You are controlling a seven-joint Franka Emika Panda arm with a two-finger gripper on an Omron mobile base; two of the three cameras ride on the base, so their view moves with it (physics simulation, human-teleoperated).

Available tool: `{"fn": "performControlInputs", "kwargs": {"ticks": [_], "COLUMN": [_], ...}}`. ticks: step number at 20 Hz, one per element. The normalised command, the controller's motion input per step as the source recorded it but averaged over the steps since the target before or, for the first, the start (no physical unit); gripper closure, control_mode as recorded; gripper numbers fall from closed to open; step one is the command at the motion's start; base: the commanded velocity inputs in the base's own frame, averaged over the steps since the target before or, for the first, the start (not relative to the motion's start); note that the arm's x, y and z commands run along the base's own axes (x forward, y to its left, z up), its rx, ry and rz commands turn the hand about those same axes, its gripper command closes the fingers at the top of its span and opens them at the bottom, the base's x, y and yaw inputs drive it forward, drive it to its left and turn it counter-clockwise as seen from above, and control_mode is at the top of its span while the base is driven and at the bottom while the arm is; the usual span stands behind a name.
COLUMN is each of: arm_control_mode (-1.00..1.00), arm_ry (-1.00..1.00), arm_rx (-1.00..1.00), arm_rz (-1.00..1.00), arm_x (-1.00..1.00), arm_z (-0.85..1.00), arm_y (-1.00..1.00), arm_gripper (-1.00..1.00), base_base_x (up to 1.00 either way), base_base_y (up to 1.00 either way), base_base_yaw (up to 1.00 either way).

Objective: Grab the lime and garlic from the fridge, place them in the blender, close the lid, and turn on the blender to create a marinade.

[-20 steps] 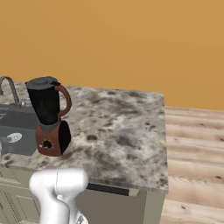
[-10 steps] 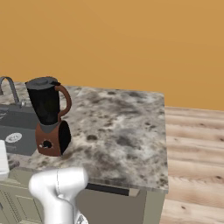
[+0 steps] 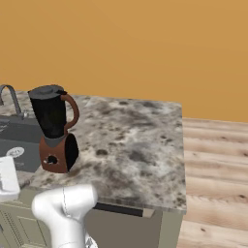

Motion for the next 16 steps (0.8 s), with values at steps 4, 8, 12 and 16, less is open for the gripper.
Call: {"fn": "performControlInputs", "kwargs": {"ticks": [4, 8, 12, 16], "arm_control_mode": [-1.0, -1.0, -1.0, -1.0], "arm_ry": [0.0, 0.0, 0.0, -0.01], "arm_rx": [0.03, 0.0, 0.0, 0.0], "arm_rz": [-0.01, 0.0, 0.0, 0.0], "arm_x": [0.36, 0.34, 0.31, 0.3], "arm_z": [-0.1, -0.23, -0.27, -0.24], "arm_y": [0.0, 0.0, 0.01, 0.03], "arm_gripper": [-1.0, -1.0, -1.0, -1.0], "base_base_x": [0.0, 0.0, 0.0, 0.0], "base_base_y": [0.0, 0.0, 0.0, 0.0], "base_base_yaw": [0.0, 0.0, 0.0, 0.0]}}
